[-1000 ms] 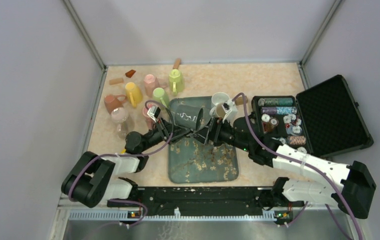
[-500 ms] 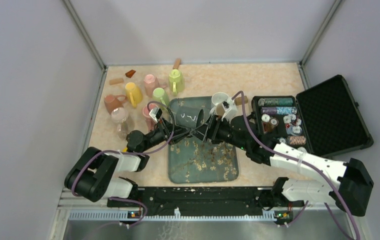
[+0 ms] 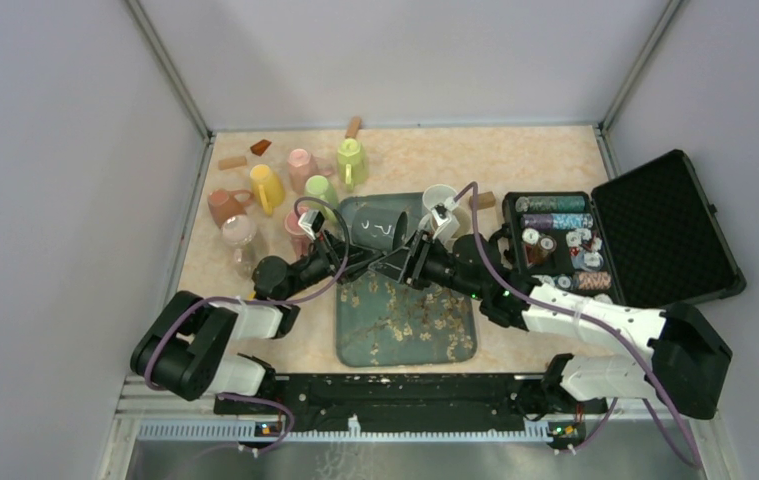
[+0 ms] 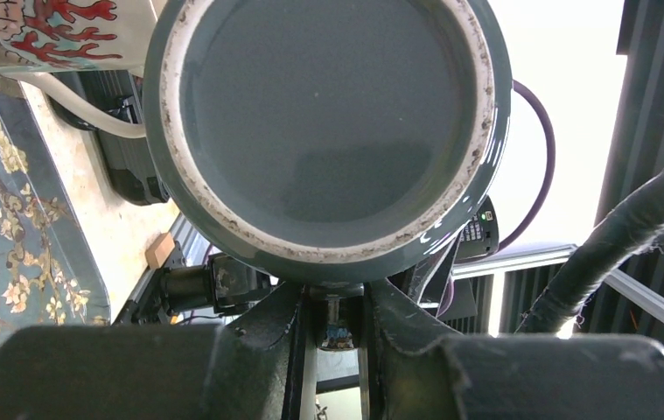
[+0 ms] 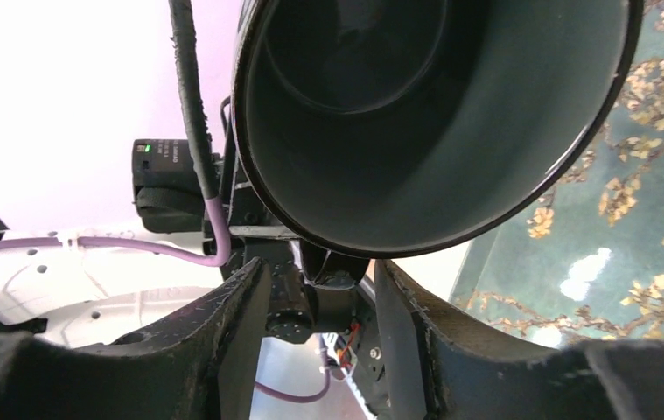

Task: Turn the mug right side up
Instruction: Place the cup on the tray.

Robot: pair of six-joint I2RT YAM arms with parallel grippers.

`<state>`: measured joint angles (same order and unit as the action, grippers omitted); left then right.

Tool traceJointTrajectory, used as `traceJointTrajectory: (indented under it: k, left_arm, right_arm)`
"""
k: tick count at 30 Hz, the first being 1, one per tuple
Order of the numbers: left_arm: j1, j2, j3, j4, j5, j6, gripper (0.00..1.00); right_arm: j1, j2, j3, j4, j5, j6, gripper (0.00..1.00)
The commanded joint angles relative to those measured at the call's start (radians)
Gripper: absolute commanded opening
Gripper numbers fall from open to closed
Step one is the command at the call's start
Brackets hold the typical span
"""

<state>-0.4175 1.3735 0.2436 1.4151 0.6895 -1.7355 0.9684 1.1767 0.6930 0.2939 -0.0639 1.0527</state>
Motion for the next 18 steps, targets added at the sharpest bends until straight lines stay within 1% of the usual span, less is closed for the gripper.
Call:
traceJointTrajectory:
  k: [1,5,9,13,18]
  left_arm:
    - [-0.001,-0.011,0.042,0.376,-0.01,-0.009,0.0]
    - [-0.003,-0.016,0.039,0.376,-0.013,-0.012,0.0]
    - [-0.008,-0.012,0.042,0.376,-0.009,-0.014,0.0]
    - [-0.017,-0.014,0.04,0.376,-0.009,-0.015,0.0]
    - [-0.027,-0.011,0.034,0.377,-0.005,-0.014,0.0]
  right_arm:
    - [0.015,0.015,-0.013,0.123,-0.003,0.054,0.46]
    - [0.015,0.01,-0.01,0.132,0.027,0.053,0.43]
    - [0.015,0.016,-0.006,0.141,0.048,0.069,0.36]
    - [0.015,0.047,-0.016,0.188,0.053,0.102,0.3]
    - [0.015,0.079,-0.002,0.198,0.053,0.108,0.26]
